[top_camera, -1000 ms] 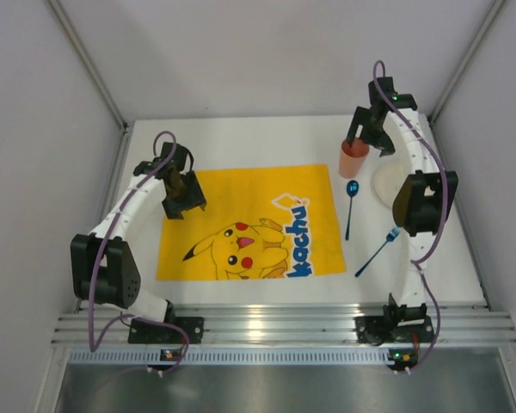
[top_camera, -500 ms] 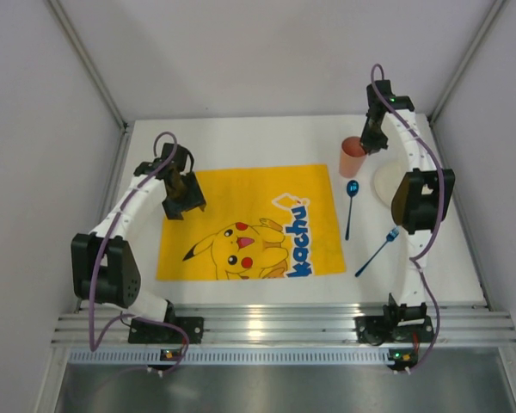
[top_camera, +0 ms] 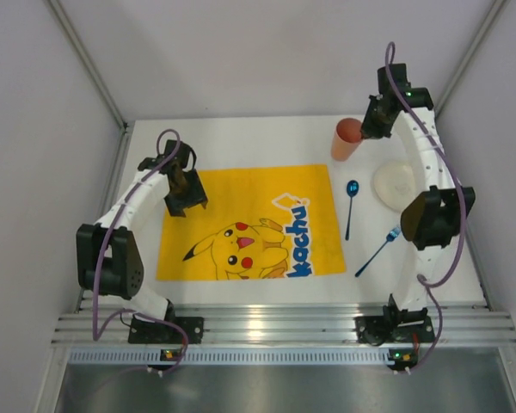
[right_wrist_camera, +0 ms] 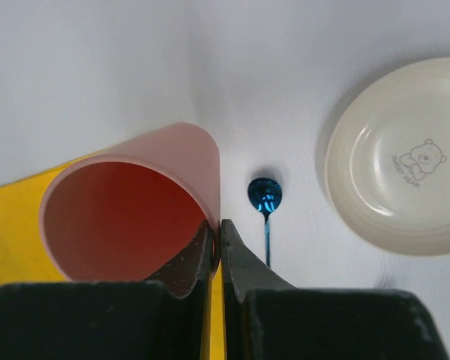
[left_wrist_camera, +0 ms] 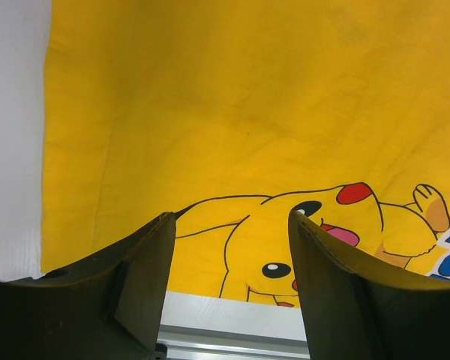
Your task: Set the dinner table for one person
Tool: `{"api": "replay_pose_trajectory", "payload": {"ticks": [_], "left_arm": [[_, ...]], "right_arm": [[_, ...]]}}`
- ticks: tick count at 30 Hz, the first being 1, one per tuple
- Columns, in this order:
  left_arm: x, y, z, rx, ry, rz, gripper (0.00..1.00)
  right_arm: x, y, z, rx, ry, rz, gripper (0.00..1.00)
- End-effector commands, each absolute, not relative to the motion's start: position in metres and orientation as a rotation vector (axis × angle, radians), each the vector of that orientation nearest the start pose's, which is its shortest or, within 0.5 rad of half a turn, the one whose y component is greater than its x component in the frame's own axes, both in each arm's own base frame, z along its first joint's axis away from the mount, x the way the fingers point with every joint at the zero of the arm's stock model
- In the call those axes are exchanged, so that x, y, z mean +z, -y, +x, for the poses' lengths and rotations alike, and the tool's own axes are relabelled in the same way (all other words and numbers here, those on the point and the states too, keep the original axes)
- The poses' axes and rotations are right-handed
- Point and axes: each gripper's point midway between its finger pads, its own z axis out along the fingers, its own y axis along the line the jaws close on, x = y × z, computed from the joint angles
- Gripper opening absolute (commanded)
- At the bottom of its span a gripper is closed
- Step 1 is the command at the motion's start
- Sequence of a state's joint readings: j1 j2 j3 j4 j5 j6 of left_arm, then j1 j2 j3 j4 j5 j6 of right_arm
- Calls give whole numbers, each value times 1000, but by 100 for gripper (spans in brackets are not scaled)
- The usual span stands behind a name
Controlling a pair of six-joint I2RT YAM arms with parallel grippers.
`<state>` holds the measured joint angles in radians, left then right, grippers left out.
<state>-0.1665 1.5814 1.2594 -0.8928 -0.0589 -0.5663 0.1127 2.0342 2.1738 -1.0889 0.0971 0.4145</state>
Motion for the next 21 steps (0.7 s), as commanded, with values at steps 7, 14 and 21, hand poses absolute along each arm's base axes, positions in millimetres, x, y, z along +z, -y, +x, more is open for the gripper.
{"api": "replay_pose_trajectory", "payload": {"ticks": [7,14,21], "left_arm": [[123,71,326,-153,-2659,-570,67],[136,71,312,-190,-2611,-546,72],[148,62,294,-153,-2585,-543,78]], "right_arm": [[235,-158,424,374,-2513,135,0],[195,-190,446,281,-2544,50,0],[175,-183,461,77,-2546,47,0]]}}
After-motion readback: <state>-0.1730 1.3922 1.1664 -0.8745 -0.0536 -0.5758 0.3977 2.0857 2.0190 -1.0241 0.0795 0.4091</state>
